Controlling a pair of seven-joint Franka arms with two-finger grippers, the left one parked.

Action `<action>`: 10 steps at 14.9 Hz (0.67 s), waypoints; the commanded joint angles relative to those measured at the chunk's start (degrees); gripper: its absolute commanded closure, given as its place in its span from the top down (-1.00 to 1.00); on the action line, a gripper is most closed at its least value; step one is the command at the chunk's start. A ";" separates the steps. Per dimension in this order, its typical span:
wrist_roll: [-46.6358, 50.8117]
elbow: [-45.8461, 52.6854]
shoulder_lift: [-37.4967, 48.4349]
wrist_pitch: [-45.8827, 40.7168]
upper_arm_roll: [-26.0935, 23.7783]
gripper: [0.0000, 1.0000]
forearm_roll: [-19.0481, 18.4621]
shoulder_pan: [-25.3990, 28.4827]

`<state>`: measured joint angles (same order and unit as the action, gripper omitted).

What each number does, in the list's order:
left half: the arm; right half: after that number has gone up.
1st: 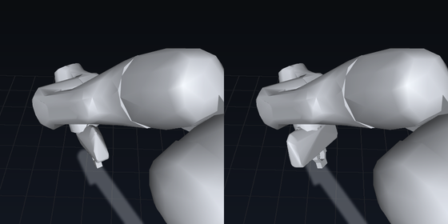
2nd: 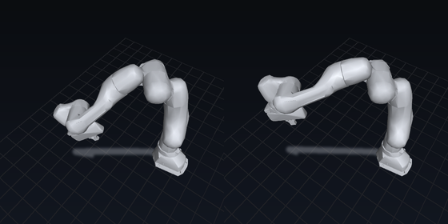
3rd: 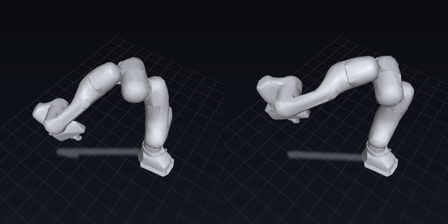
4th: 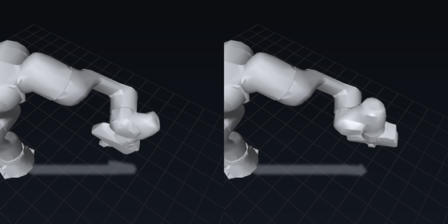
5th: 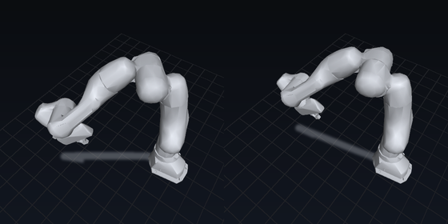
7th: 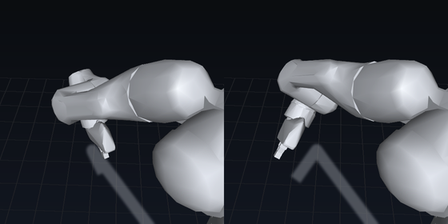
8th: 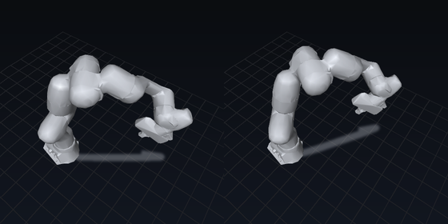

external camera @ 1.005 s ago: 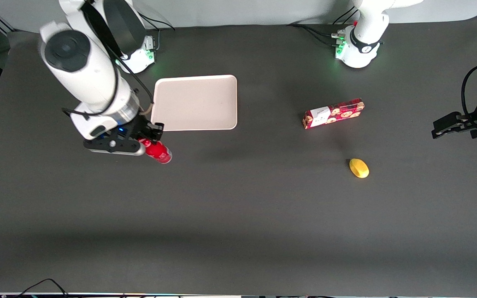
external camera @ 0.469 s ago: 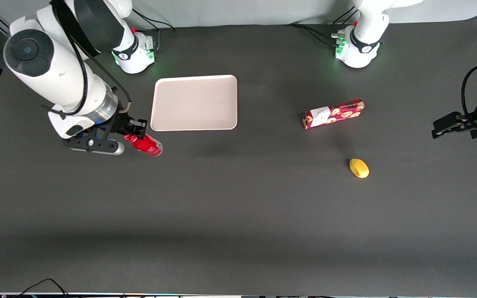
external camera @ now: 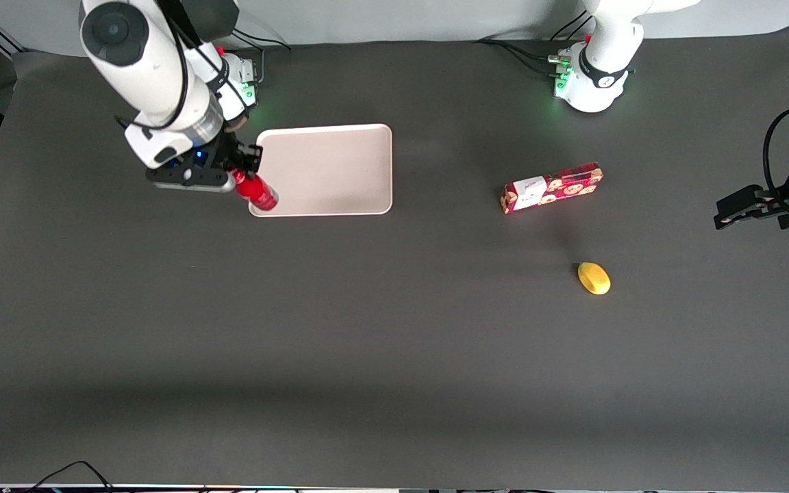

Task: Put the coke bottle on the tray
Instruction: 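Lift the bottle and carry it onto the pink tray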

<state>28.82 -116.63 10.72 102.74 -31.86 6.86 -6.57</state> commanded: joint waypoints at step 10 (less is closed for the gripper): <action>-15.90 -35.15 23.73 16.26 0.66 -1.00 11.76 -0.46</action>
<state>15.51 -148.74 33.04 115.26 -31.44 15.21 -6.68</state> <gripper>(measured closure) 0.665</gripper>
